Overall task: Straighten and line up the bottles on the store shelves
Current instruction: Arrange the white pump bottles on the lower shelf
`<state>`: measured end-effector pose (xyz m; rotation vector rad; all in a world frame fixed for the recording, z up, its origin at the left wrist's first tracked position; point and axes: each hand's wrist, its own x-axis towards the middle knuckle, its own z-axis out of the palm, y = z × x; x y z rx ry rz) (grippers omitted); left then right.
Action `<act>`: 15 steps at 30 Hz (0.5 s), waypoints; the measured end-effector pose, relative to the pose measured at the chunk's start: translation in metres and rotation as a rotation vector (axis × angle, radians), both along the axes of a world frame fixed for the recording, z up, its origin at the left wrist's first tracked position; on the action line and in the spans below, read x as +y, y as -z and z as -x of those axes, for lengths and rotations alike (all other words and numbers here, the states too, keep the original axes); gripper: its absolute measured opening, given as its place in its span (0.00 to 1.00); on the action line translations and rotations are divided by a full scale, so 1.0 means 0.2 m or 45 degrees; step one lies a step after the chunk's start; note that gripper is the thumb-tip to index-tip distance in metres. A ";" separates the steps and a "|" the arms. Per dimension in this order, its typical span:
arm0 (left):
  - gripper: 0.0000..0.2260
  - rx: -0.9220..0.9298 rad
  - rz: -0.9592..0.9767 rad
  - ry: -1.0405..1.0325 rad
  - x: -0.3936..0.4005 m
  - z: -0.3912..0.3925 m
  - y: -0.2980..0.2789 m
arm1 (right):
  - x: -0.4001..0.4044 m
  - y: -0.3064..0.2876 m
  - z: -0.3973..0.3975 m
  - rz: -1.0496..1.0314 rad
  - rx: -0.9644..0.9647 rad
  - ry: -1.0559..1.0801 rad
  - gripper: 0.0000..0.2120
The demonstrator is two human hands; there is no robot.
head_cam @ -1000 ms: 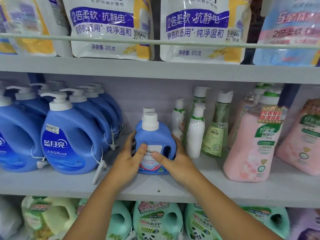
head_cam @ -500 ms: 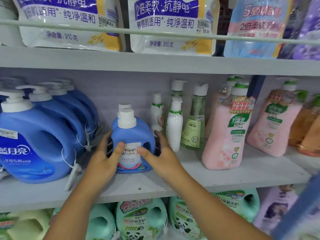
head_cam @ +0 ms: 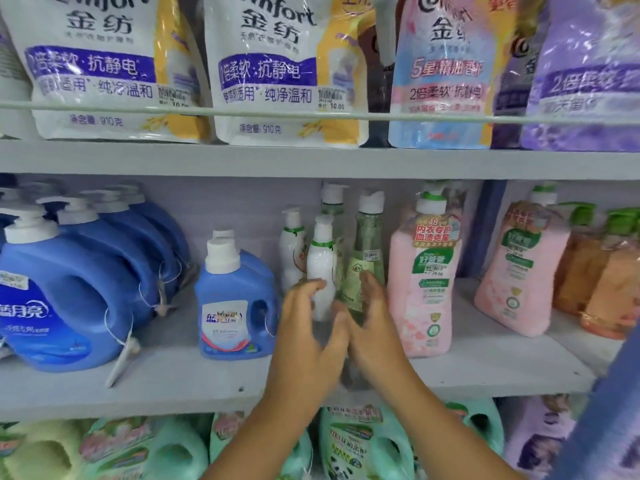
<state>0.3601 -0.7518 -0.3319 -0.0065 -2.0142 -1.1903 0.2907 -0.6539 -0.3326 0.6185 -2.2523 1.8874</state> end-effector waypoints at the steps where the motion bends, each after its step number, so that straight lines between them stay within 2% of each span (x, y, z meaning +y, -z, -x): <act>1: 0.21 -0.055 -0.025 -0.026 0.03 0.07 0.00 | 0.01 -0.01 0.01 -0.020 0.006 0.000 0.35; 6: 0.37 -0.143 -0.208 -0.190 0.06 0.38 0.01 | 0.09 -0.01 0.10 -0.031 0.111 0.131 0.23; 8: 0.39 -0.168 -0.360 -0.229 0.03 0.48 -0.01 | 0.11 0.00 0.15 -0.043 0.128 0.153 0.23; 10: 0.36 -0.284 -0.415 -0.274 0.02 0.55 -0.04 | 0.12 0.00 0.17 -0.073 0.149 0.173 0.25; 12: 0.32 -0.401 -0.362 -0.340 0.02 0.56 -0.05 | 0.12 0.01 0.19 -0.082 0.169 0.193 0.27; 15: 0.25 -0.374 -0.305 -0.317 0.04 0.48 -0.03 | 0.09 0.01 0.24 -0.058 0.148 0.191 0.25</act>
